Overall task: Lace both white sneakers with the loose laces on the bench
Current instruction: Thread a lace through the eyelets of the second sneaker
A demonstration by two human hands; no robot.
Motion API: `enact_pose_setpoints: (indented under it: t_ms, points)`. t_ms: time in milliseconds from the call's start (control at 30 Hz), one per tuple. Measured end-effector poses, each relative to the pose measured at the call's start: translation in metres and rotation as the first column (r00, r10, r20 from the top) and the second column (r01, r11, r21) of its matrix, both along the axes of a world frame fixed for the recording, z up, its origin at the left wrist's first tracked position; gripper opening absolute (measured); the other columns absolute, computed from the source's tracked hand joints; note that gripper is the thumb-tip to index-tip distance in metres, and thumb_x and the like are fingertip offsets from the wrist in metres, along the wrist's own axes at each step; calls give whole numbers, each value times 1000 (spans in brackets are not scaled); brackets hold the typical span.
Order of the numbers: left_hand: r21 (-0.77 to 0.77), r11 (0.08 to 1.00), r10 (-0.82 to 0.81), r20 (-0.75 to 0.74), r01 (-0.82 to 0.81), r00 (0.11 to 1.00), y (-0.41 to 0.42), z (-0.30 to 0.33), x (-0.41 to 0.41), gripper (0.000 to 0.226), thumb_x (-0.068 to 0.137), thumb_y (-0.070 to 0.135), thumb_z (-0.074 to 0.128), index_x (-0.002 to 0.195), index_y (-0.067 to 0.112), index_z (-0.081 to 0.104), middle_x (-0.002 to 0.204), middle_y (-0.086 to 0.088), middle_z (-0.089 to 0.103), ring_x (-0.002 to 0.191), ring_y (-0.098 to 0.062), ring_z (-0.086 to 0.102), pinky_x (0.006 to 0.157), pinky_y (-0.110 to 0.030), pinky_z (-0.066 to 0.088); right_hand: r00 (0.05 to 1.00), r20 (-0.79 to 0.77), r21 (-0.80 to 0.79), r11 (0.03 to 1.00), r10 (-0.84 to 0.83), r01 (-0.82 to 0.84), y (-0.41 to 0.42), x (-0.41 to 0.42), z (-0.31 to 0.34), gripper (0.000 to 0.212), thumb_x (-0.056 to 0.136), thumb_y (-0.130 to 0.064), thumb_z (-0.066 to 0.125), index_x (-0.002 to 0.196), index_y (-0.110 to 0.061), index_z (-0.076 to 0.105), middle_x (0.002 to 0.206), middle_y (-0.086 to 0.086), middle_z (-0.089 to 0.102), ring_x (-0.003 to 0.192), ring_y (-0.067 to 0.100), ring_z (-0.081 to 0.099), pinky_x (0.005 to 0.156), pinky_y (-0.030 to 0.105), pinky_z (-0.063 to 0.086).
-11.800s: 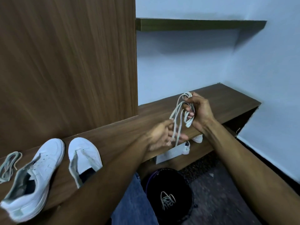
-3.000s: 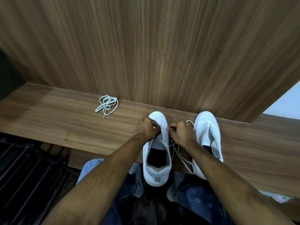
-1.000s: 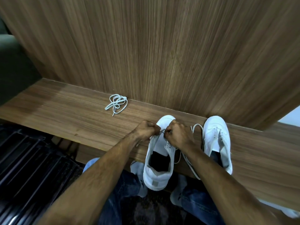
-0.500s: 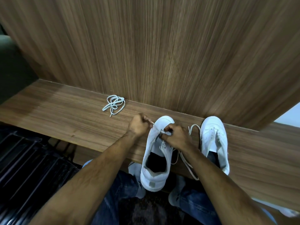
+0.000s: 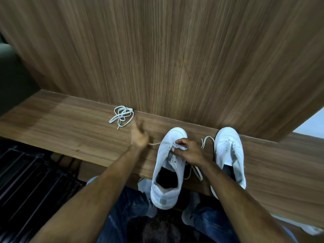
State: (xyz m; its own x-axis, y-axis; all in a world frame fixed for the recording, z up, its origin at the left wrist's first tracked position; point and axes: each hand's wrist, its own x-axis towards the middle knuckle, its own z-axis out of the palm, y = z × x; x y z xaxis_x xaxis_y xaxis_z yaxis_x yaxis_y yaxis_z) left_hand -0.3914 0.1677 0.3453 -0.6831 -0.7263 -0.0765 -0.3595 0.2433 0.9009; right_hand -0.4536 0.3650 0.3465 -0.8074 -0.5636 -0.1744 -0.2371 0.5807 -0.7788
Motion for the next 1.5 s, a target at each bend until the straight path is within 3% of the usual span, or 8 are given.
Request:
enact_pose_setpoints:
  t_ms: [300,433,533,733,900,1200,1333,1500]
  points:
    - [-524,650,-253,534,550,807,39,5,4,27,93,38,46,104,26,68,109,-6,69,111,-26,58,114,-41,19,999,-26,51,998,25,-24,-1,-3,-5,47,87,-28,69,130,-13,58,133,1,56,121,15,53,94,24,41]
    - [-56,976,-211,20,212,977,29,26,-4,28,91,13,56,66,20,67,66,-3,68,65,-16,63,68,-30,48,999,-17,39,999,30,-30,-1,-4,-5,49,87,-29,69,131,-12,57,135,2,55,123,17,52,94,25,41]
    - [529,847,165,-347,48,923,16,53,-11,31,93,-10,47,67,5,58,60,-10,58,54,-18,58,53,-29,54,999,-23,52,998,46,-45,1,-5,-4,47,89,-28,67,132,-13,56,135,1,54,124,16,51,92,25,40]
    - [726,682,455,-326,-88,828,-39,82,-23,21,95,7,49,79,18,58,59,2,67,51,-9,65,46,-18,45,999,-10,53,997,52,-51,1,-5,-6,42,91,-21,63,132,-13,56,137,1,53,126,17,50,99,26,40]
    - [-71,993,-89,-4,89,996,-19,16,-16,62,77,32,59,136,19,49,112,-4,61,103,-20,58,97,-36,45,999,9,51,998,44,-44,0,-5,-7,44,90,-17,63,133,-11,55,140,2,51,127,16,49,98,21,37]
    - [-619,524,-295,513,585,806,37,4,2,21,92,34,49,100,25,66,112,-1,67,114,-24,55,111,-39,22,998,16,53,996,64,-65,2,-5,-7,48,90,-16,65,136,-9,52,141,5,49,128,18,48,102,25,38]
    - [-155,947,-265,119,282,957,24,30,-10,15,81,18,50,73,25,60,82,-6,70,81,-27,65,79,-34,53,996,14,65,994,87,-88,3,-4,-6,50,90,-19,65,138,-11,50,142,2,47,129,17,48,105,30,40]
    - [535,844,200,-368,31,908,-8,111,-27,27,94,-2,41,73,9,54,54,-6,64,44,-14,62,47,-25,54,996,-11,62,995,83,-82,3,-5,-9,50,88,-22,68,135,-13,54,139,1,51,125,15,50,105,29,41]
